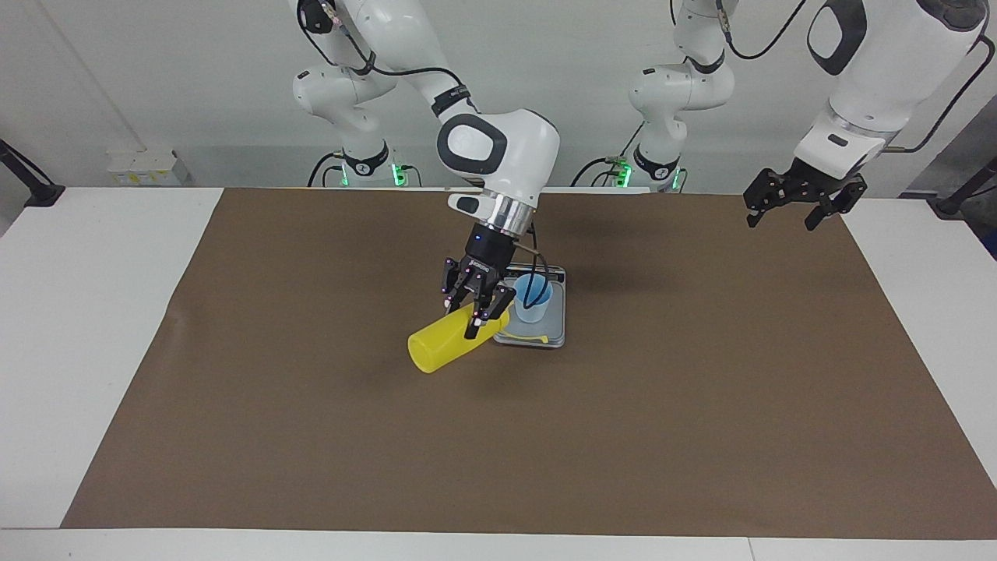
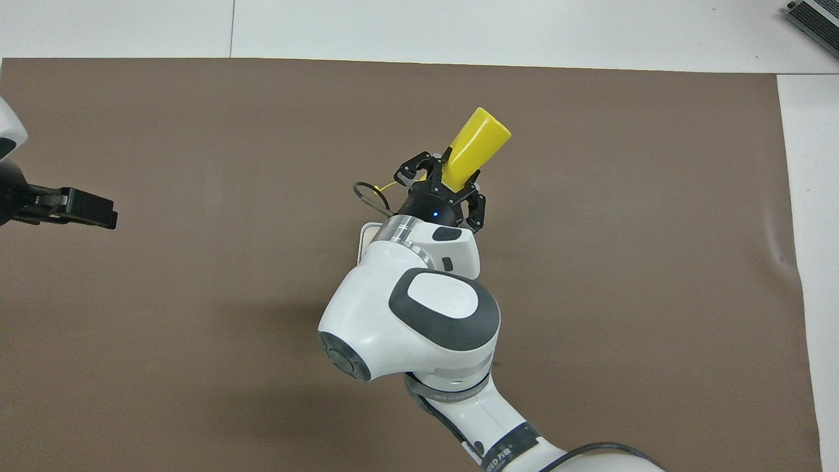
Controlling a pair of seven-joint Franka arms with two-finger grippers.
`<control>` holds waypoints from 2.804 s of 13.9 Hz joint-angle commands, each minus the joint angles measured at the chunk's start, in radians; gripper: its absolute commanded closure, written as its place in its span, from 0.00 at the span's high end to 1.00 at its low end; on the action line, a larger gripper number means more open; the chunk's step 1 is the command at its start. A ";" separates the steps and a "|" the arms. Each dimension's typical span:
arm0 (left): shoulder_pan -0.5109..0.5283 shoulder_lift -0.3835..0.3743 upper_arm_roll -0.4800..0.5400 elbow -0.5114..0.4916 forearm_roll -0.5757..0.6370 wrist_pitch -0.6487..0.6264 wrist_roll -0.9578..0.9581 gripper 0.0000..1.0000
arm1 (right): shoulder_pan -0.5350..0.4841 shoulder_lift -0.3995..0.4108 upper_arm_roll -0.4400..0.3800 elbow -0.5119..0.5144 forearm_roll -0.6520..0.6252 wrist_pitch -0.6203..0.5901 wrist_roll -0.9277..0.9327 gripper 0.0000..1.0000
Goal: Pour seasoning into cup on scale with both arms
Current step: 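Tilt the yellow bottle nozzle-down over the blue cup with the right gripper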
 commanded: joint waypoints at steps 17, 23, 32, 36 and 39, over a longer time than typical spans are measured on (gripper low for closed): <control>0.000 -0.033 -0.001 -0.040 -0.016 0.017 0.010 1.00 | 0.041 0.045 0.004 0.012 -0.213 -0.054 0.057 0.00; 0.000 -0.022 -0.003 -0.025 -0.011 0.058 0.013 1.00 | 0.042 0.043 0.007 0.040 -0.102 -0.057 0.056 0.00; -0.002 -0.025 -0.003 -0.028 -0.011 0.054 0.010 1.00 | -0.008 -0.072 0.009 0.060 0.519 -0.010 0.020 0.00; -0.002 -0.026 -0.004 -0.031 -0.011 0.054 0.010 1.00 | -0.068 -0.122 0.007 0.054 0.855 -0.024 -0.056 0.00; -0.002 -0.028 -0.006 -0.037 -0.011 0.054 0.008 1.00 | -0.117 -0.127 0.007 0.054 1.088 -0.047 -0.058 0.00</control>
